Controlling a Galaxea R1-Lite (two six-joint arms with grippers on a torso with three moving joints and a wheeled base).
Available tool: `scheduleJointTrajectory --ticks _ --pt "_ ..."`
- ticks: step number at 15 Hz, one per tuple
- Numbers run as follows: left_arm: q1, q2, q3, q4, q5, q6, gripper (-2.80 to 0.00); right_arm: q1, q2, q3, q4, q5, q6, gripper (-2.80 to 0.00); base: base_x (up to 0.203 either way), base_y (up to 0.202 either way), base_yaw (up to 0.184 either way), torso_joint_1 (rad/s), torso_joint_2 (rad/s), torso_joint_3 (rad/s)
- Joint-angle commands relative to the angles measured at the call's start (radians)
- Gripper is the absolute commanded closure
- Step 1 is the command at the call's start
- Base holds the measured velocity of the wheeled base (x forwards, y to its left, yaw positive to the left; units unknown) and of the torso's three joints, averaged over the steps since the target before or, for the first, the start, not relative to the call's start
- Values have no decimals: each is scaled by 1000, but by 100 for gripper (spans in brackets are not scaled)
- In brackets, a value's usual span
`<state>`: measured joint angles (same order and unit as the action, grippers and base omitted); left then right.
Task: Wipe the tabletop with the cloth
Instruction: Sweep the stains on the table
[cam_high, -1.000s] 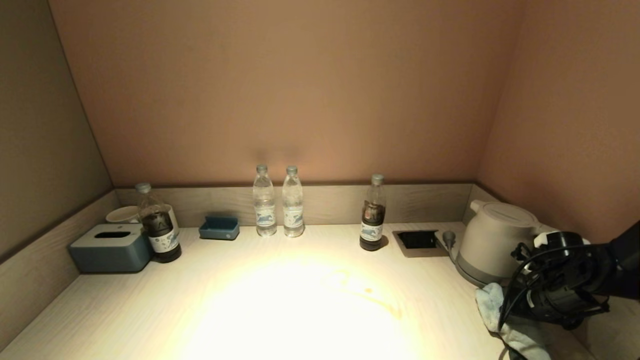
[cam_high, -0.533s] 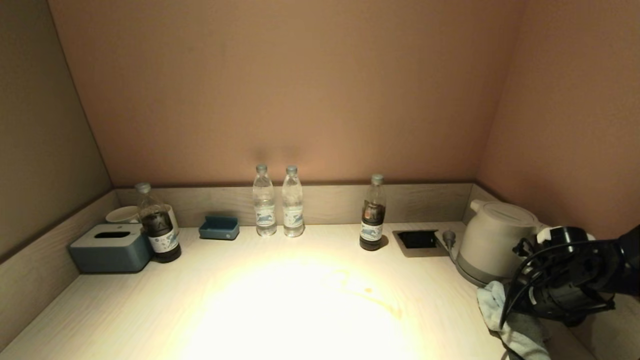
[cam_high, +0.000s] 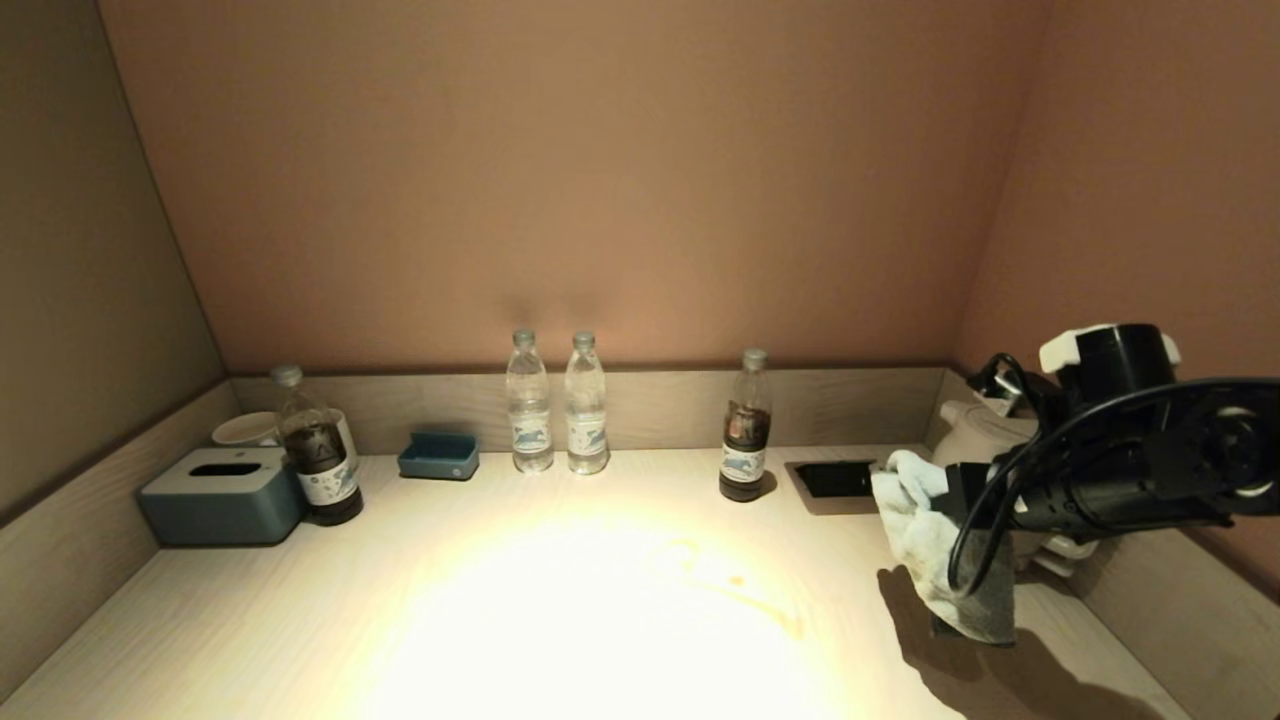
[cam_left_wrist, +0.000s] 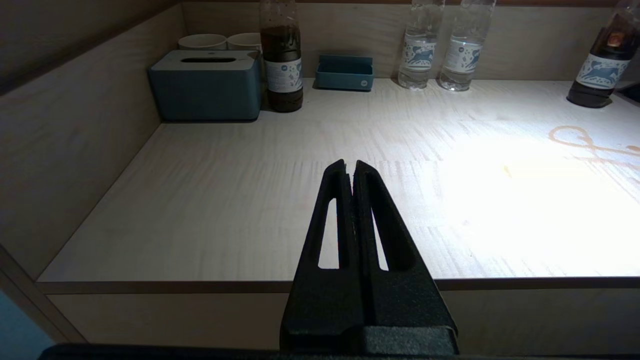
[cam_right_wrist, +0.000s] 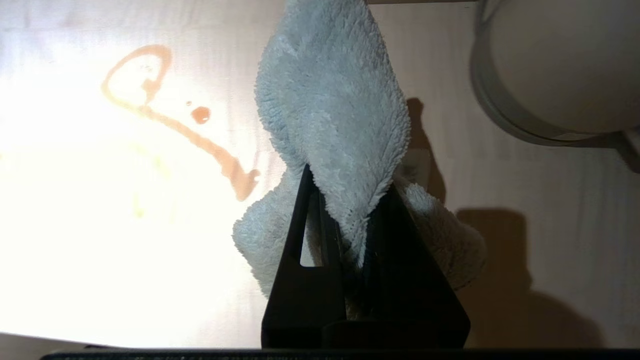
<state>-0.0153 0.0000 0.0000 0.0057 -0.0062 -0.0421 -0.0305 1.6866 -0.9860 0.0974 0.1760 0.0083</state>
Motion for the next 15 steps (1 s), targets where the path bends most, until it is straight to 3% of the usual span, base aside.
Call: scheduleJointTrajectory --ticks 1,4,15 --pt "0 0 0 0 0 -1 0 65 22 -63 98 2 102 0 0 0 0 0 0 0" --pt "0 0 0 0 0 -1 0 87 92 -77 114 4 142 0 0 0 0 0 0 0" --pt "1 0 0 0 0 -1 0 86 344 -164 111 4 152 0 0 0 0 0 0 0"
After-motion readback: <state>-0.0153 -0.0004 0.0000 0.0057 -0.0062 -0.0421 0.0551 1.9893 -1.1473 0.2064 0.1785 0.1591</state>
